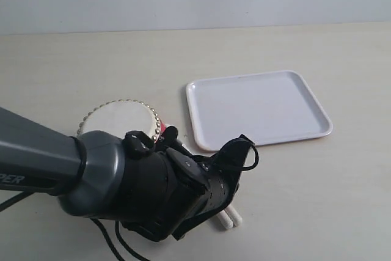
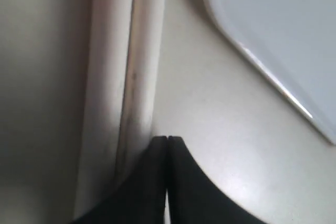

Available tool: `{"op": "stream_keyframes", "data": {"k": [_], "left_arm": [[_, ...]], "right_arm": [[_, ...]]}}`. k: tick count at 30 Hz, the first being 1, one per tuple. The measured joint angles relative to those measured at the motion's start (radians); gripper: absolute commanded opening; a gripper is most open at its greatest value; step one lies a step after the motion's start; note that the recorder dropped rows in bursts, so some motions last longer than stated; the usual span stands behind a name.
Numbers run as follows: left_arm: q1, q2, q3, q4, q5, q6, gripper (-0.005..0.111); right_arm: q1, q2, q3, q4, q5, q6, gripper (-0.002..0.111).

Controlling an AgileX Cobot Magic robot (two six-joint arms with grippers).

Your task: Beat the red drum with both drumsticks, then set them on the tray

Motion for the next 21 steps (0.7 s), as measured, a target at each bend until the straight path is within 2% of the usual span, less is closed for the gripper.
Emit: {"op": "stream_keyframes", "data": {"k": [21], "left_arm": [[0.0,-0.101,0.17,0.007,0.007,-0.032,0.0]], "right_arm": [[0.0,0.0,0.0,0.0,0.0,0.0,0.0]]}}
